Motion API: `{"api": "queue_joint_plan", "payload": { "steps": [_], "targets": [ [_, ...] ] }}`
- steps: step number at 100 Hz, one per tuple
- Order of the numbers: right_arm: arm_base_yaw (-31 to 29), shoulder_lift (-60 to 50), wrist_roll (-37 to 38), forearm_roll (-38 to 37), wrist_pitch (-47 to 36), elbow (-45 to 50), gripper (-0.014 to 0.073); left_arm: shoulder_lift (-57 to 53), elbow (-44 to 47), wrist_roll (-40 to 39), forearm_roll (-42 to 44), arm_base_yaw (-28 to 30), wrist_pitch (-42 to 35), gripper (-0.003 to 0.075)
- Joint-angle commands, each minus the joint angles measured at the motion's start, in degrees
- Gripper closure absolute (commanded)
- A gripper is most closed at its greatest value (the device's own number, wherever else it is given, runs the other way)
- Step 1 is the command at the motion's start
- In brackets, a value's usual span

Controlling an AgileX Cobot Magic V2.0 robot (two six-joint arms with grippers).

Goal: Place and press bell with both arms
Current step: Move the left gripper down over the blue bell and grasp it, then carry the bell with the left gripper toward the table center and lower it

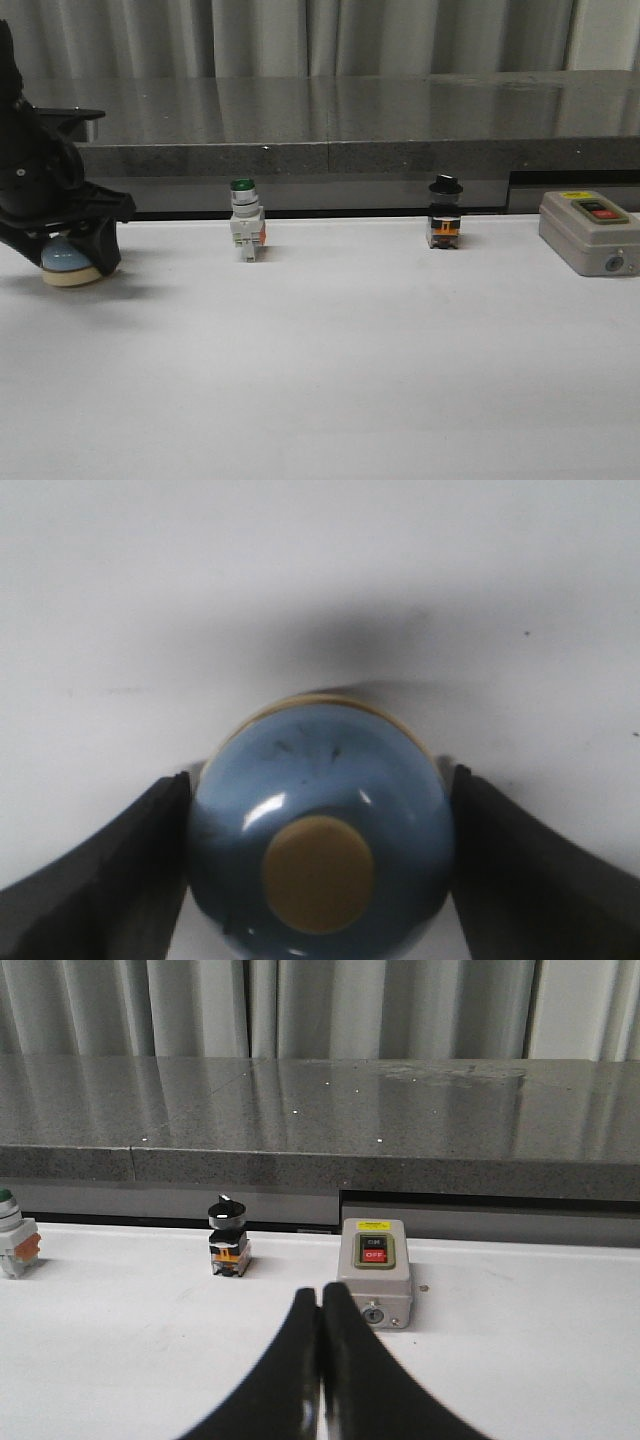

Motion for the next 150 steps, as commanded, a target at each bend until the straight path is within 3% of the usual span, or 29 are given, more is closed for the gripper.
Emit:
{"api": "queue_joint_plan", "payload": {
  "steps": [1,22,47,74,136,150],
  "targets": [
    [-0.4,-0.9,-0.3,-0.1,-4.7,-0.8,0.0654,-6.6,-1.6,0.0,0.0,-1.2,-0.9,0.0527],
    [-0.4,-0.9,-0.3,-0.1,-4.7,-0.8,0.0654,-13.6,-1.6,0.0,0.0,-7.7,1.5,0.0527],
    [-0.4,-0.9,-0.3,-0.1,-4.7,-0.8,0.0654,-15.3,-1.7,0.0,-1.0,-19.6,1.5,0.0527],
    [-0.4,-0.9,-0.3,-0.1,-4.7,-0.8,0.0654,-13.1,-1.8,0.0,-1.0,-28.6,-5.2,0.0527],
    [-0.4,-0.9,-0.3,-0.1,-4.7,-0.8,0.0654,-1.2,-5.1,0.0,-1.5,-31.7,-5.2,0.0527],
    [-0.4,-0.9,-0.3,-0.1,-4.7,-0.8,0.0654,-1.2,-5.1,0.0,-1.5,-31.7,-4.4,0.0477]
  ]
}}
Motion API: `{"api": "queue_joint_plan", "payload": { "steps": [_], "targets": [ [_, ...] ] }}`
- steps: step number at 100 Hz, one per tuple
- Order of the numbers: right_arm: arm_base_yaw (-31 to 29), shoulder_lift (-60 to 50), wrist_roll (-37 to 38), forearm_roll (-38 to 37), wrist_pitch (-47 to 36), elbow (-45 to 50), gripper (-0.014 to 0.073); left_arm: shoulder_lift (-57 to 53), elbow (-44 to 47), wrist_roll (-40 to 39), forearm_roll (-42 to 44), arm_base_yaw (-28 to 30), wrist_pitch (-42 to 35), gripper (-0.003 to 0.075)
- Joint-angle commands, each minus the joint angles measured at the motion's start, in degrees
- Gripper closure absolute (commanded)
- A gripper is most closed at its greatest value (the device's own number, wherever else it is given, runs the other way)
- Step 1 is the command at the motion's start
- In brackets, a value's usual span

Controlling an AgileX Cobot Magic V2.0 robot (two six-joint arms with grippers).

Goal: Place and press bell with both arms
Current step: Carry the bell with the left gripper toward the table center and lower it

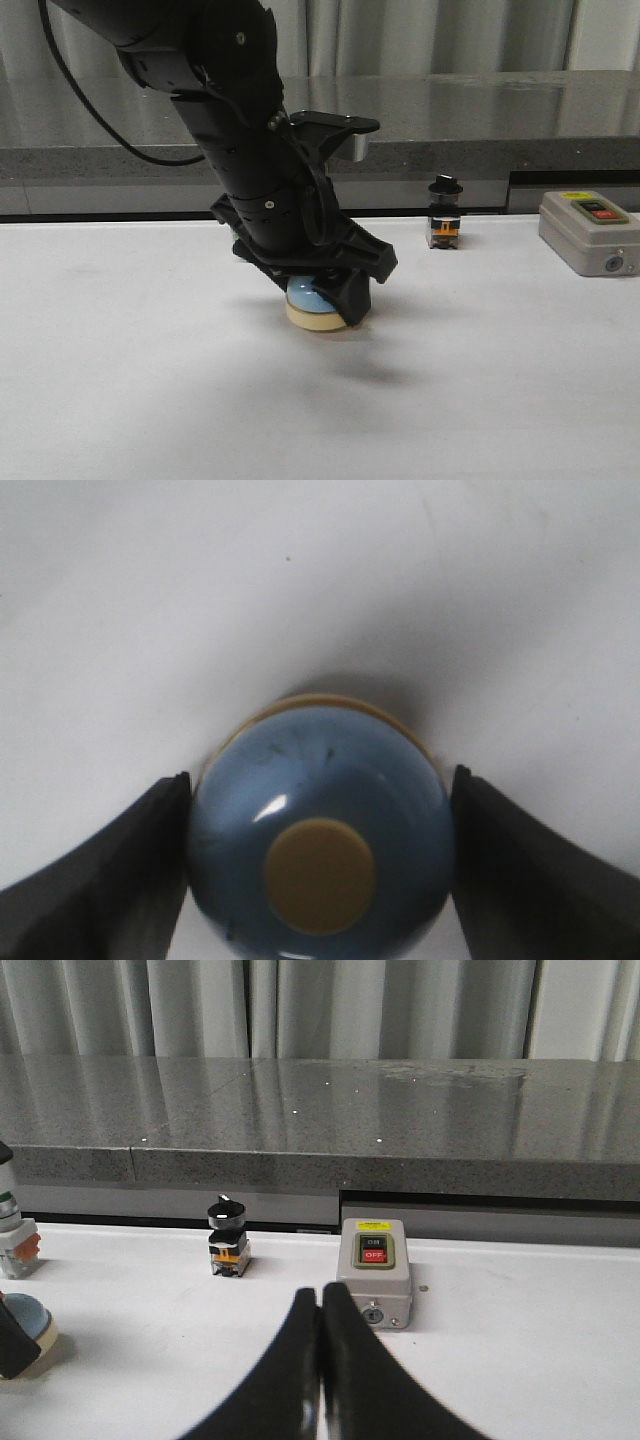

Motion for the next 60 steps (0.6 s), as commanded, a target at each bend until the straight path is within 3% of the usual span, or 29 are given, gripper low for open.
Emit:
{"api": "queue_joint_plan", "payload": {
  "steps": [1,26,47,60],
  "targets": [
    [-0.4,-0.9,-0.3,-0.1,-4.7,-0.8,0.0654,-3.0,-1.8,0.0,-0.6,-0.5,-1.6,0.0466],
    [-0.4,-0.9,-0.3,-0.1,-4.7,-0.8,0.0654,-2.4,-1.8,0.0,-0.6,-0.5,-0.2,0.0221],
    [-0.4,-0.9,-0.3,-0.1,-4.7,-0.8,0.0654,-2.4,-1.8,0.0,-0.6,-0.5,-0.1,0.0113],
    [-0.4,-0.9,-0.3,-0.1,-4.7,-0.8,0.0654,-2.4,-1.8,0.0,-0.6,-0.5,0.1,0.0098]
  ]
}}
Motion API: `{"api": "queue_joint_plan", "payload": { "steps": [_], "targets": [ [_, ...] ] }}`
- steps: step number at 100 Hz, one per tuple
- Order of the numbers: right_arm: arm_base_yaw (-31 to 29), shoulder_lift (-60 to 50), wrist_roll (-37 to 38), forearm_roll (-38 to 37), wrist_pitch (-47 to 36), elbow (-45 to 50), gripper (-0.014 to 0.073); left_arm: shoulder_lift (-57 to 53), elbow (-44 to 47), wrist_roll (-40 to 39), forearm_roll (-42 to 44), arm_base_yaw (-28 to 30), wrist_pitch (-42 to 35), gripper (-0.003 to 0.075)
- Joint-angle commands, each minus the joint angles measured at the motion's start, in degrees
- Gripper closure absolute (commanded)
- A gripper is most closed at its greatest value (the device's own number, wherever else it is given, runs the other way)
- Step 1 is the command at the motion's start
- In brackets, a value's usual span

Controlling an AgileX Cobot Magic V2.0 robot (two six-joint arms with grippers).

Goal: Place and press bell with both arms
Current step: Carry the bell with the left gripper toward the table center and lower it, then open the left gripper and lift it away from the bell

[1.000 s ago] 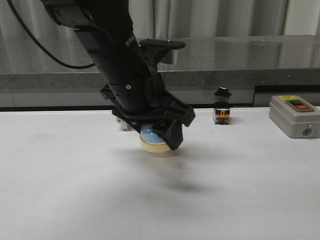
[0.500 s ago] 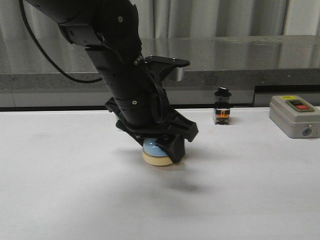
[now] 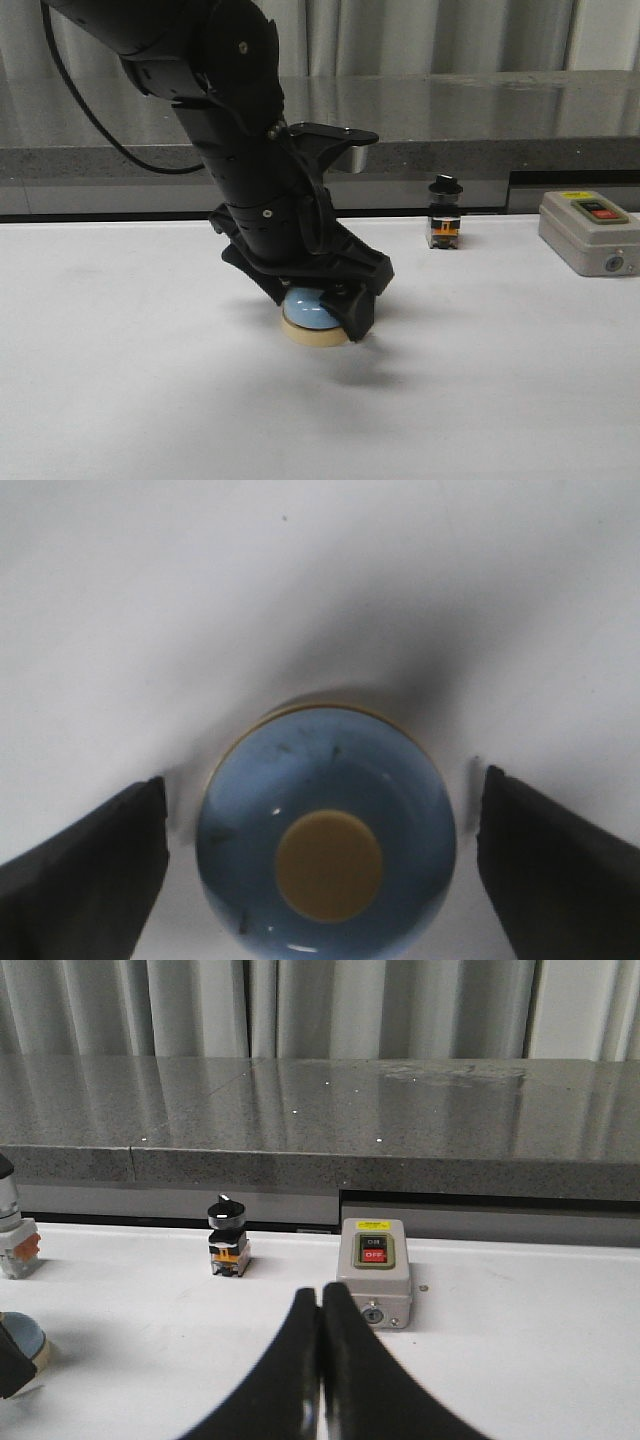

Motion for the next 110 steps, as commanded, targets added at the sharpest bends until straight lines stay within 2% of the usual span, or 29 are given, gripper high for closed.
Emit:
{"api": "queue_joint_plan", "payload": {
  "steps": [1,41,60,79,110],
  "targets": [
    [-0.4,-0.9,-0.3,-0.1,-4.7,-0.8,0.0654,-3.2,-1.8,0.0,-0.5,-0.5,-1.3,0.0098],
    [-0.4,-0.9,-0.3,-0.1,-4.7,-0.8,0.0654,-13.0,-1.8,-1.8,-0.5,0.6,-3.5,0.0099],
    [-0.4,-0.9,-0.3,-0.1,-4.7,-0.8,0.0654,-19.8,0.1,-2.2,-0.5,4.5,-4.2,0.0099],
    [-0.4,-0.9,-0.3,-0.1,-4.7,-0.8,0.0654,-28.7,7.8,-2.7,-0.5,10.8,-6.8,0.0099],
    [-0.4,-0.9,-0.3,-0.1,-4.7,-0.8,0.0654,-46.8,26.9,-4.7,-0.5,23.2,-13.4,0.0099]
  ]
}}
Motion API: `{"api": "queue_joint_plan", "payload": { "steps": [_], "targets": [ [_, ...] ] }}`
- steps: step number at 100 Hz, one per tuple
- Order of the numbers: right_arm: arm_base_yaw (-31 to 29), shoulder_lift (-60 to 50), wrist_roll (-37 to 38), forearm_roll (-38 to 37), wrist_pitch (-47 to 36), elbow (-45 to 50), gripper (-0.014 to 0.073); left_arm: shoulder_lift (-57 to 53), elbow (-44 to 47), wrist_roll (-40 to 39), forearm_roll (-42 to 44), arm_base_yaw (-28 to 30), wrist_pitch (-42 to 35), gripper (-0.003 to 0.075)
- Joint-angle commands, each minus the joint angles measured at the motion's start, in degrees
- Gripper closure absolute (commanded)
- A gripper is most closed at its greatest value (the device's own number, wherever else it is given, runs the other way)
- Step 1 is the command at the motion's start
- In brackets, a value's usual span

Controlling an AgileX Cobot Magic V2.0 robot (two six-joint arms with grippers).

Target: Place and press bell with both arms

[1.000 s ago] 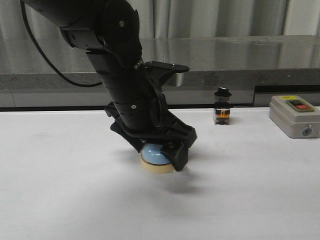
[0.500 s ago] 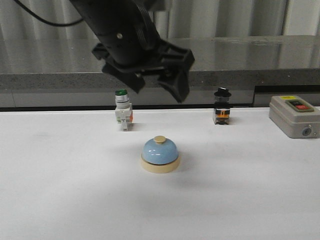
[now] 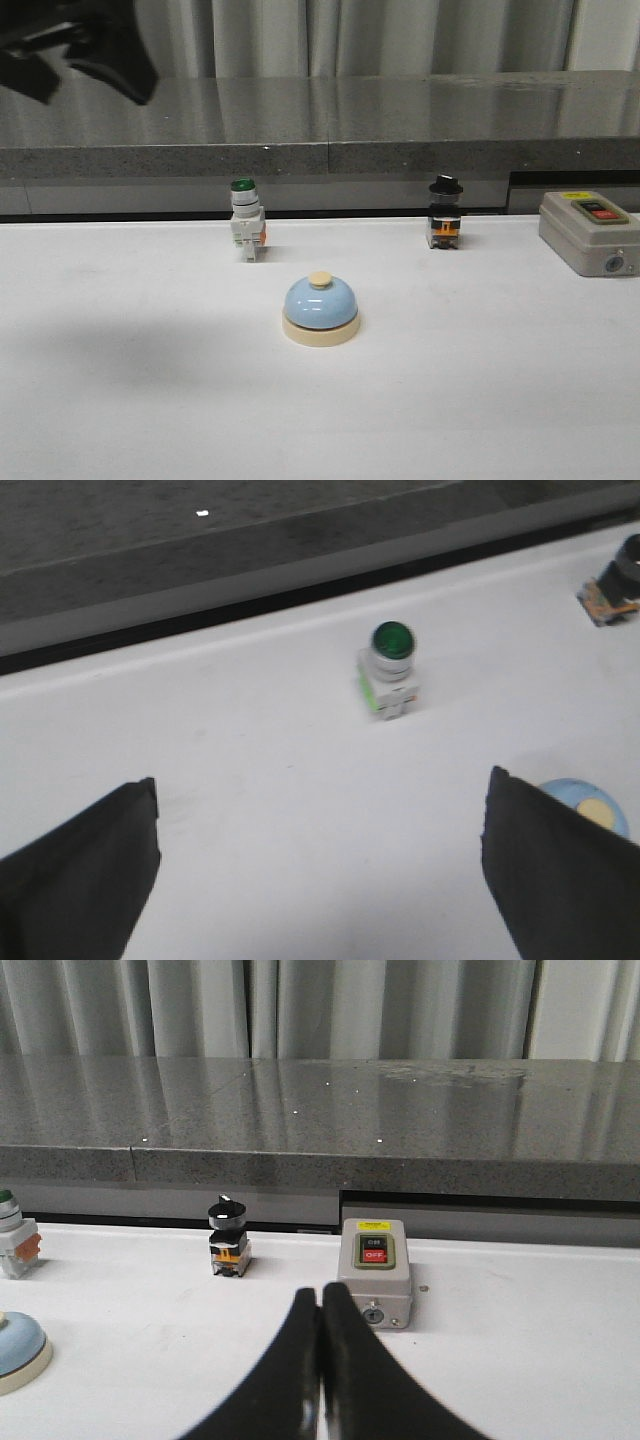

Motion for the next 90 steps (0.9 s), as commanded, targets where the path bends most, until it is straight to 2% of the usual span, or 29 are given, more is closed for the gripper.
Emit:
{"api": "queue_joint_plan", "payload": {
  "steps": [1,23,39,49,63,87,90],
  "targets": [
    [-0.4,-0.9,-0.3,-0.1,-4.7,-0.8,0.0654,-6.9,3.2,-1.2,-0.5,3.0,-5.2,0.0099],
    [-0.4,-0.9,-0.3,-0.1,-4.7,-0.8,0.0654,-19.4,14.1,-1.2,-0.5,8.5,-7.0,0.0102],
    [-0.4,-0.9,-0.3,-0.1,-4.7,-0.8,0.0654,-28.1,19.4,-1.2,-0.5,8.7,-7.0,0.0104],
    [-0.4,-0.9,-0.3,-0.1,-4.7,-0.8,0.0654,-33.1,21.9,-1.2,-0.5,8.7,-6.6,0.0151],
    [-0.4,-0.9,-0.3,-0.1,-4.7,-0.8,0.0654,-38.7,23.5,-1.2,-0.5,8.7,-5.4,0.0327],
    [-0.4,-0.9,-0.3,-0.1,-4.7,-0.8,0.0654,-40.8,23.6,-1.2,-0.5,8.7,-5.2,0.0742],
    [-0.4,-0.9,-0.3,-0.1,-4.7,-0.8,0.0654,-40.8,23.6,-1.2,-0.4,8.7,-5.2,0.0738]
  ]
}}
